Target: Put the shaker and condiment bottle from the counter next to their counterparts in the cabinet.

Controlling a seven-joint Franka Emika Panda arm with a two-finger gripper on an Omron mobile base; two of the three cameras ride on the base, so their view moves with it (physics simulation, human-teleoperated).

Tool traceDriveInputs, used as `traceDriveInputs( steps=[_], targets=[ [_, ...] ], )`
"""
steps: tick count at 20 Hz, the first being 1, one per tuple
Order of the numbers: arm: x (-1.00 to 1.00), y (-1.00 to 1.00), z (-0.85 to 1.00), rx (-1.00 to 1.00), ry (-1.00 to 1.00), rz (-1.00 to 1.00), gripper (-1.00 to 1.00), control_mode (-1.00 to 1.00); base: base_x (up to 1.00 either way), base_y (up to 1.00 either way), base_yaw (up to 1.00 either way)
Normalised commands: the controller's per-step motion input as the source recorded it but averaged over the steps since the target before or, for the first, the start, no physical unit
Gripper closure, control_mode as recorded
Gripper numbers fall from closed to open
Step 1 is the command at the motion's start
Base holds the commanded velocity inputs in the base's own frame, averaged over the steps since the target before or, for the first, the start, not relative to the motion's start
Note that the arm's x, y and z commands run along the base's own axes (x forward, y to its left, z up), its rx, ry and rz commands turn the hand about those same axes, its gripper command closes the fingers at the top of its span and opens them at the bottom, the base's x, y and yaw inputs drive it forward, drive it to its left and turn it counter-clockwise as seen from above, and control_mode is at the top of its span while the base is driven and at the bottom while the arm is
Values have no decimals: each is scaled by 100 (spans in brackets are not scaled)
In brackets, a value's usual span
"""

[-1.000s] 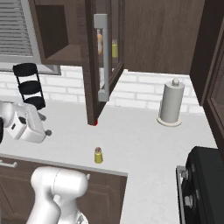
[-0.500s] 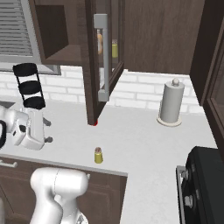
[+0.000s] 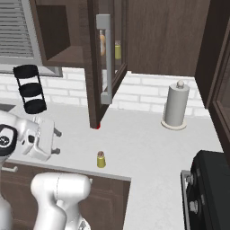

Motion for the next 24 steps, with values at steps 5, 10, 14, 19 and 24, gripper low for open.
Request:
traceDriveInputs(
  steps=[5,10,14,19,24],
  targets=[
    [8,-22,-49,0,-4,-6,-100,-100,0,0,0],
    [5,-27,-33,0,-1,-5,-100,-100,0,0,0],
    [34,-13,-29,0,0,0,-100,-100,0,0,0],
    [39,-11,-37,0,0,0,-100,-100,0,0,0],
    [38,-11,-42,0,0,0,-100,-100,0,0,0]
  ],
)
